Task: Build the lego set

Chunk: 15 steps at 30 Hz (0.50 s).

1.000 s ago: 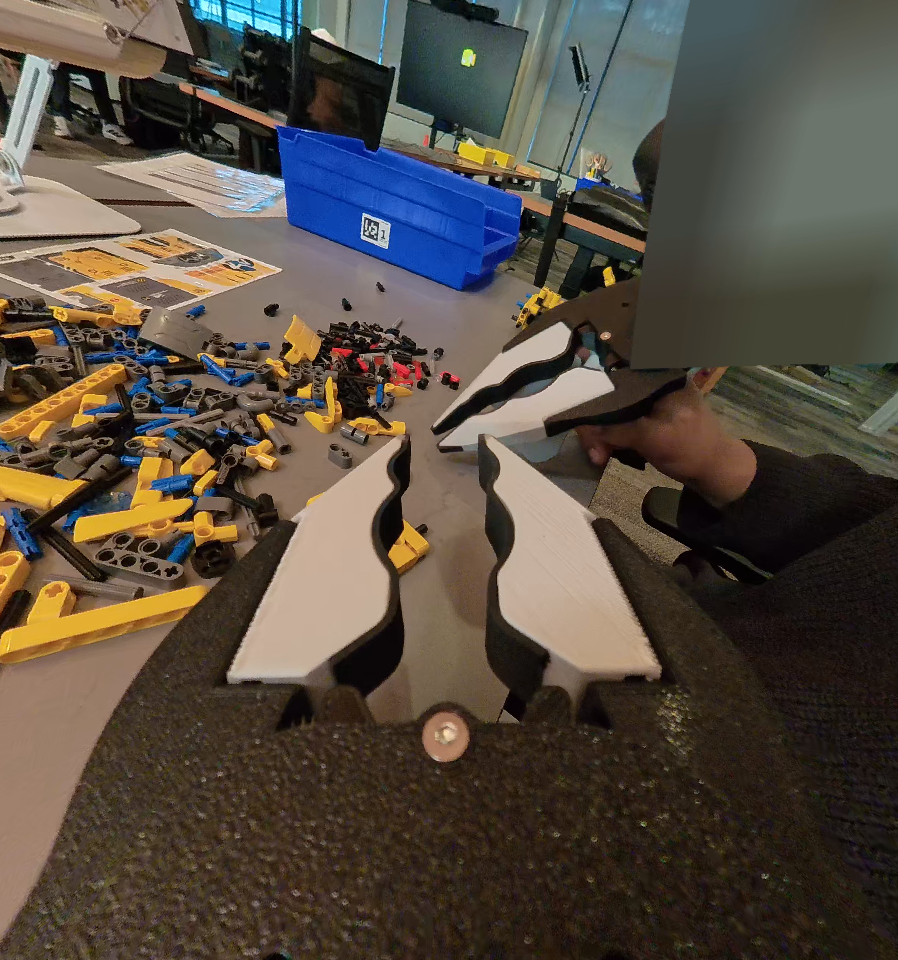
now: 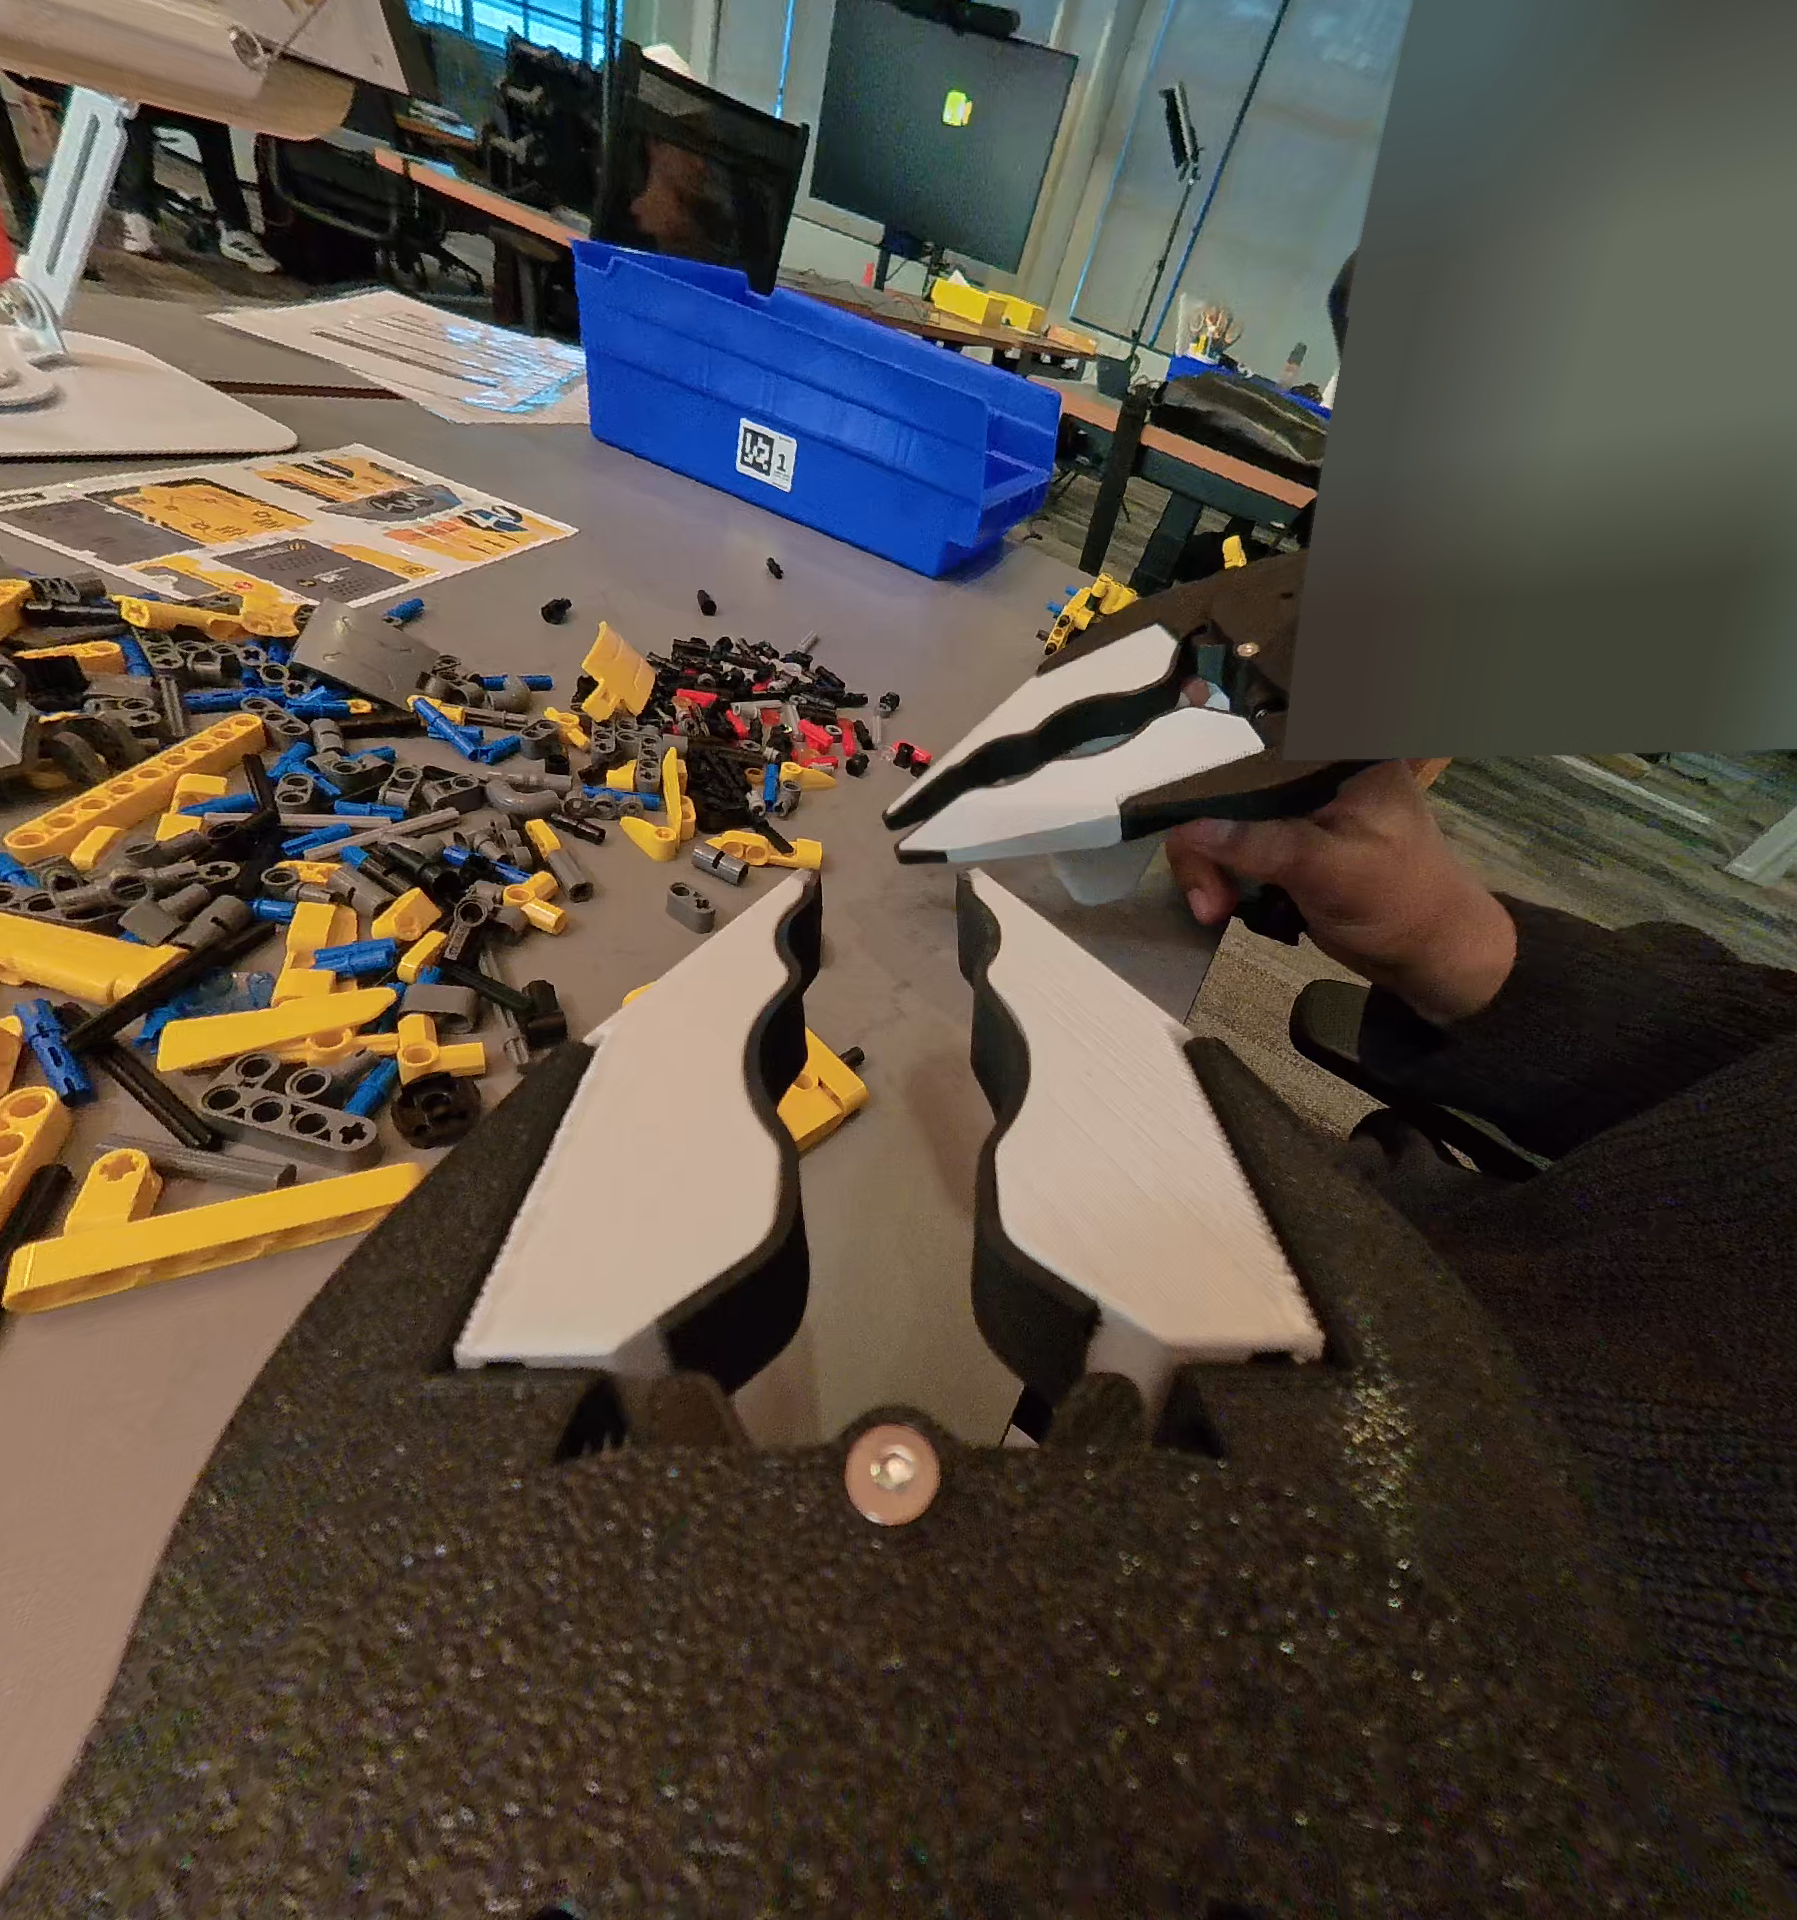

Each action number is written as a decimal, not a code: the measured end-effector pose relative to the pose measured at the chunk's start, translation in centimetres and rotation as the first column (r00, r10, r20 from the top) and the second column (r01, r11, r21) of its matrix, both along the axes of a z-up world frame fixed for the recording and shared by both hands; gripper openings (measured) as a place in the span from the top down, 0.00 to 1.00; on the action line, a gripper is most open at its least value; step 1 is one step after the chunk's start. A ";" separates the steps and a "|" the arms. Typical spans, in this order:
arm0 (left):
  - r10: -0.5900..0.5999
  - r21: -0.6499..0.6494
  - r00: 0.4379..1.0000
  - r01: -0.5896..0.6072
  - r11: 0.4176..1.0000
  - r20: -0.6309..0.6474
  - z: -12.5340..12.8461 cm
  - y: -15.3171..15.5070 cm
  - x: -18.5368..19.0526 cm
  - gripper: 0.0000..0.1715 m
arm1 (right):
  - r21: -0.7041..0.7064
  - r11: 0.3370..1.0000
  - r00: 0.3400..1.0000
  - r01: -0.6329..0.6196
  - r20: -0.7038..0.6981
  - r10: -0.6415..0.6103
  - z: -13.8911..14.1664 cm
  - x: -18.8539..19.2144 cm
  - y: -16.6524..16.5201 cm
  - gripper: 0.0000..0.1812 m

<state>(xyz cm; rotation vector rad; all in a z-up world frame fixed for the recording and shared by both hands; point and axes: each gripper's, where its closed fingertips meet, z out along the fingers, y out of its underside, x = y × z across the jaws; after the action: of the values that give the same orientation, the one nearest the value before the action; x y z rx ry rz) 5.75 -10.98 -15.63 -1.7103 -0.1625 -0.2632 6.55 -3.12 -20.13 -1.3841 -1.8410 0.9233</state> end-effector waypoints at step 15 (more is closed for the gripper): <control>0.020 0.017 1.000 -0.020 1.000 -0.005 0.2 -0.1 -0.2 0.85 | -0.049 0.999 0.996 0.010 -0.090 -0.014 6.7 -10.3 6.2 0.94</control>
<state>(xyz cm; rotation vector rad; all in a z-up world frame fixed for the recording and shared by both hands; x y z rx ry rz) 5.56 -11.12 -15.42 -1.6915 -0.1726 -0.2449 -3.79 3.10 -13.39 -1.3584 -1.7519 1.0135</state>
